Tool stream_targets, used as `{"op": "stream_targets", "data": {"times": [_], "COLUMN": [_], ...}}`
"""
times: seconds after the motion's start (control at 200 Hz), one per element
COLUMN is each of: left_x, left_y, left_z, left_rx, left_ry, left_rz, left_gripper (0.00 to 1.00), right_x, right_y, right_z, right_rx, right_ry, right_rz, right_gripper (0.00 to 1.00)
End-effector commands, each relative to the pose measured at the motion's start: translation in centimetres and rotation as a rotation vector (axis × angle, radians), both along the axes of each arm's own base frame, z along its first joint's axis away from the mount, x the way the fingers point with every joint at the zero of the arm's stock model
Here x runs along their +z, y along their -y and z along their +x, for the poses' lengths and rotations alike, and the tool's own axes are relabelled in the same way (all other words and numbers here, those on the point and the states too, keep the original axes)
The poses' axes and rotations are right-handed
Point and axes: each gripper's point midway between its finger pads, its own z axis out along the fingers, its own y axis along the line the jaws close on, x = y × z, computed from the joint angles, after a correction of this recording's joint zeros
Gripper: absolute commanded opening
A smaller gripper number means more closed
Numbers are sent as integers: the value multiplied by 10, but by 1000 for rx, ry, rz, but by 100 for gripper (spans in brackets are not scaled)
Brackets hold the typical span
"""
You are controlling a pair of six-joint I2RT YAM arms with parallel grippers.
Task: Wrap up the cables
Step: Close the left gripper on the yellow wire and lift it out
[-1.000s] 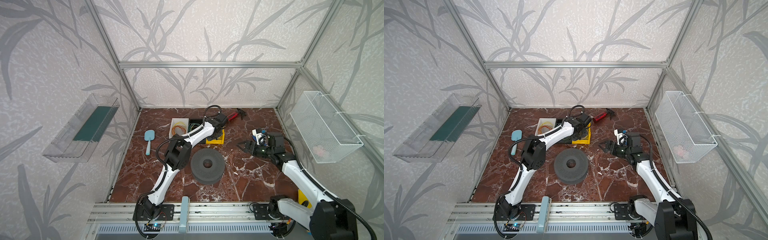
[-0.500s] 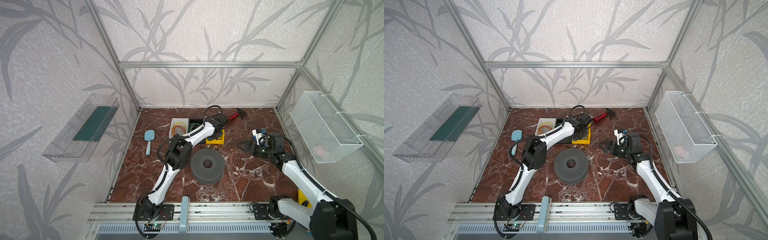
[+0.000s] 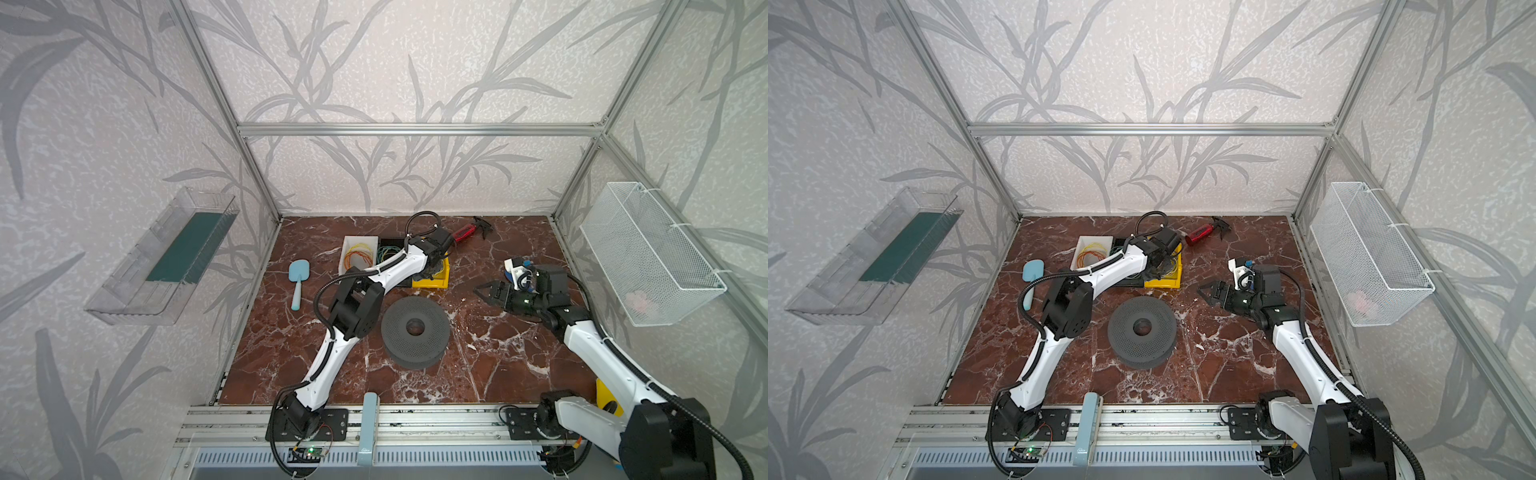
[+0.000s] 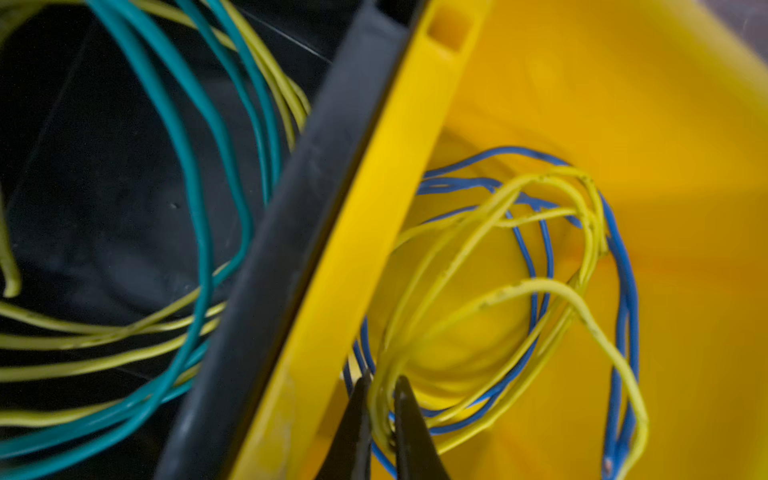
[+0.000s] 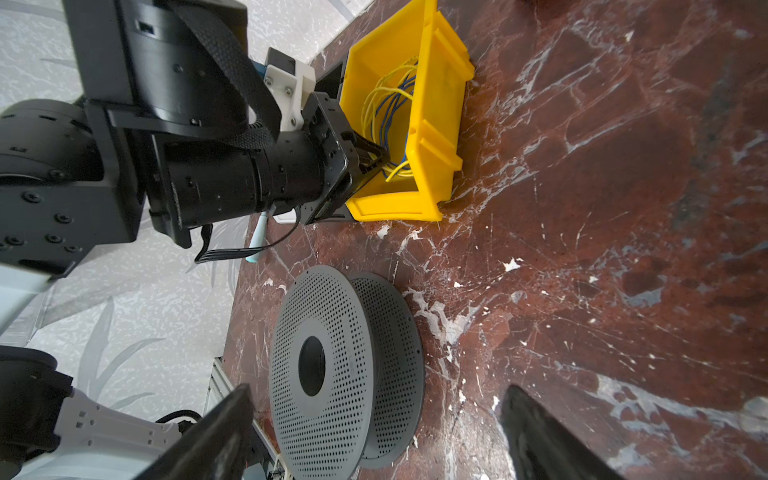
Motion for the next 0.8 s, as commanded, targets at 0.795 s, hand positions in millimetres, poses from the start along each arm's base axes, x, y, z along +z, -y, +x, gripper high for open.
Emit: {"op": "stream_targets", "data": {"times": [0.795], "left_x": [158], "left_y": [2], "left_z": [-26], "left_rx": [-203], "left_ry": [208], "left_rz": [-130], "left_gripper": [0], "right_x": [59], "right_y": [4], "right_z": [5], "right_rx": [-22], "right_ry": [158], "right_rz": [-5], "right_gripper": [91]}}
